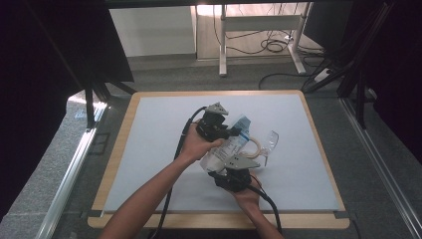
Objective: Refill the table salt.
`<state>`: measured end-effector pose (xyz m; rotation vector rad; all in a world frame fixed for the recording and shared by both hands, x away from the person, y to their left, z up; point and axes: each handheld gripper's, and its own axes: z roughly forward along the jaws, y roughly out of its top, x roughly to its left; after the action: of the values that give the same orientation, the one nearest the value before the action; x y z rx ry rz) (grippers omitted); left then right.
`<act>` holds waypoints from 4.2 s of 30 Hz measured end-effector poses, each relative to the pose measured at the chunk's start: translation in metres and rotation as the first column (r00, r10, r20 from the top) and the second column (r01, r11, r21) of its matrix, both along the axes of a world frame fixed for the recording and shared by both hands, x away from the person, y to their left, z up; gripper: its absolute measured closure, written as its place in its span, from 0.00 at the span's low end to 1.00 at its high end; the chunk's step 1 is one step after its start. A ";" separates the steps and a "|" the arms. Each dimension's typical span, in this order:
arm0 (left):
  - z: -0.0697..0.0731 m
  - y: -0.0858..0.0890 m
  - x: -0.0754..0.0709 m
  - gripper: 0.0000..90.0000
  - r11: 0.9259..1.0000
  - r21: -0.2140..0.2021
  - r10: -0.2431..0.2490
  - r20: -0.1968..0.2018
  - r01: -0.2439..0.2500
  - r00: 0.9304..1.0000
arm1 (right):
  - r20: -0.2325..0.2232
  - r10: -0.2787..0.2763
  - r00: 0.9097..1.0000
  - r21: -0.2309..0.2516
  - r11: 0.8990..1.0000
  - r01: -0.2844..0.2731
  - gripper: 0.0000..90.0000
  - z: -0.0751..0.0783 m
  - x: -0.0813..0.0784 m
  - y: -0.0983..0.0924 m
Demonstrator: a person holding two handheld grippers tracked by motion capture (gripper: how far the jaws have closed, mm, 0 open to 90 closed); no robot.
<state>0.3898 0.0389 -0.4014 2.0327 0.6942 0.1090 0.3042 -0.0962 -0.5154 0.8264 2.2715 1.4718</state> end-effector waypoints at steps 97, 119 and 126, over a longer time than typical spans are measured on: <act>0.009 -0.025 0.027 1.00 0.984 0.174 -0.031 -0.071 0.043 0.997 | -0.086 -0.005 0.996 0.146 0.989 0.017 0.64 0.019 0.006 0.006; 0.010 -0.034 0.031 1.00 0.974 0.217 -0.051 -0.070 0.066 0.996 | -0.095 0.022 0.995 0.210 0.978 -0.001 0.64 0.024 0.008 0.000; 0.010 -0.033 0.030 1.00 0.975 0.214 -0.053 -0.071 0.068 0.996 | -0.089 0.021 0.996 0.205 0.979 -0.002 0.64 0.024 0.007 0.000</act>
<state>0.4202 0.0061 -0.3917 2.2726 0.6843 0.0865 0.3116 -0.0965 -0.4917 0.9580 2.2171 1.7284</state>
